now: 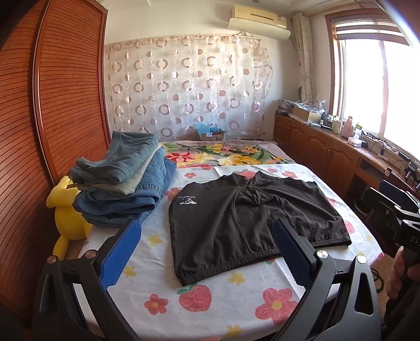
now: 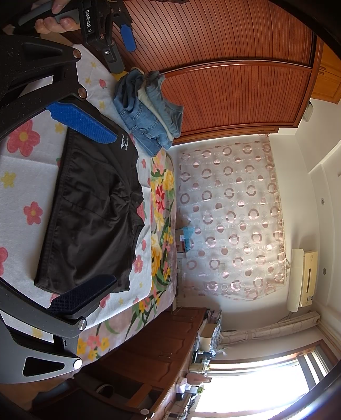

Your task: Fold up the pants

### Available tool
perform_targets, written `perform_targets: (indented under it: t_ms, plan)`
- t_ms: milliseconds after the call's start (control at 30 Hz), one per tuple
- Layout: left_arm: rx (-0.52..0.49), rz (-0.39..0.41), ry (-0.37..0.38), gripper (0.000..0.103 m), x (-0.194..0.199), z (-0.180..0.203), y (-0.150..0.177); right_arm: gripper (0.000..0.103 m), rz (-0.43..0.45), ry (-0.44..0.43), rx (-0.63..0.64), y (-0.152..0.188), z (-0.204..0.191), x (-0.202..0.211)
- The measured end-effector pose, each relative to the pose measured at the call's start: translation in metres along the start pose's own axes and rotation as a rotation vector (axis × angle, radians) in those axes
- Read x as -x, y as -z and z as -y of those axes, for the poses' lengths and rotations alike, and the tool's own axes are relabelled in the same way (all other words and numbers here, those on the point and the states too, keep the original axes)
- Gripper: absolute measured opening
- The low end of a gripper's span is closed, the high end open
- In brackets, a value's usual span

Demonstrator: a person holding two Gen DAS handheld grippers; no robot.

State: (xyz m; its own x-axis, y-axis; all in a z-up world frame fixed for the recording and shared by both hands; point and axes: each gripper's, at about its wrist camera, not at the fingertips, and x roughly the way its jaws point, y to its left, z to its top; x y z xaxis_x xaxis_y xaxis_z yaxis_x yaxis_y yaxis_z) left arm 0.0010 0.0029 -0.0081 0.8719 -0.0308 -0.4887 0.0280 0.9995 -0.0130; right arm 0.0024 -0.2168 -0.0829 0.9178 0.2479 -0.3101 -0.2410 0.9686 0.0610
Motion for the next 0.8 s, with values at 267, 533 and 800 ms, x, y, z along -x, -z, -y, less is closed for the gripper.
perform_targets:
  t_ms: [267,533,800]
  plan:
    - [0.002,0.001,0.003,0.1,0.0006,-0.0008,-0.0011,0.1,-0.001,0.001,-0.001,0.0003,-0.0007,-0.0005]
    - [0.001,0.003,0.002,0.1,0.0005,-0.0004,-0.0011,0.1,0.0,0.003,-0.001,0.0002,-0.0002,-0.0005]
    - [0.005,0.002,0.008,0.101,0.0012,-0.001,-0.0023,0.1,0.002,0.003,-0.001,-0.0001,0.0005,-0.0003]
